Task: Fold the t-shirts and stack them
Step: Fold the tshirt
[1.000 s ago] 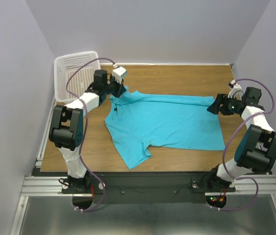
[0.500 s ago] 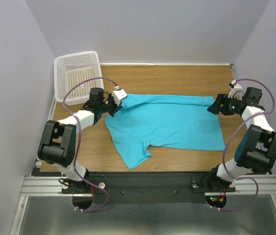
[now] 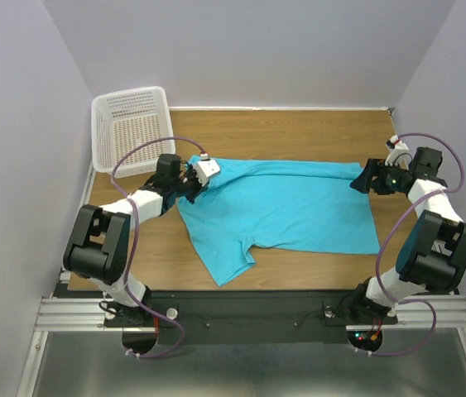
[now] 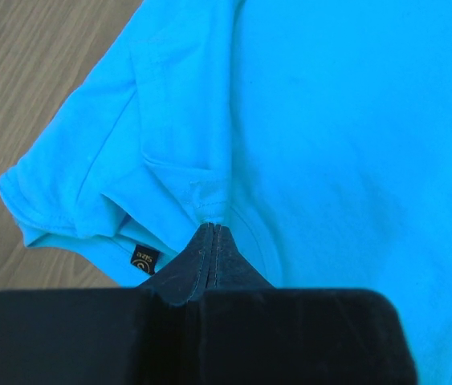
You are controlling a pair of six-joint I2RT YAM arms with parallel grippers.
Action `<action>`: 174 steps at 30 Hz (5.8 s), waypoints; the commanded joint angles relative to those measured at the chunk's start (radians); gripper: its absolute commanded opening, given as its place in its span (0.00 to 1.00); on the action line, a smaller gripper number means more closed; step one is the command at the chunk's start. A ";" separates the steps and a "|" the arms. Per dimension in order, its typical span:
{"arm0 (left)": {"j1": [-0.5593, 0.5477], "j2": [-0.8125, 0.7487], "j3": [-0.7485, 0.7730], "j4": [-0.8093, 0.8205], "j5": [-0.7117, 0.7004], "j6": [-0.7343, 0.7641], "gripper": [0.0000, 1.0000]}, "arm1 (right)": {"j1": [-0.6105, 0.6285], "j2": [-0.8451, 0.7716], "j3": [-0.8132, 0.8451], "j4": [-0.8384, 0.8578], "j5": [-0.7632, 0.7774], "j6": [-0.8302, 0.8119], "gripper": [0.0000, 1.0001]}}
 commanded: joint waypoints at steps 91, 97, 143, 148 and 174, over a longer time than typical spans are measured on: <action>-0.046 -0.024 0.017 -0.066 -0.319 -0.033 0.00 | 0.046 0.484 0.280 -0.082 0.277 0.037 0.01; -0.045 -0.044 0.000 -0.052 -0.380 -0.029 0.00 | 0.046 0.486 0.271 -0.062 0.317 0.059 0.01; -0.101 0.369 0.580 -0.240 -0.239 -0.401 0.57 | 0.044 0.458 0.254 -0.042 0.322 0.048 0.41; -0.118 0.417 0.620 -0.256 -0.238 -0.412 0.56 | 0.044 0.461 0.253 -0.041 0.323 0.046 0.41; -0.140 0.322 0.593 -0.296 -0.172 -0.326 0.00 | 0.035 0.458 0.251 -0.042 0.306 0.045 0.41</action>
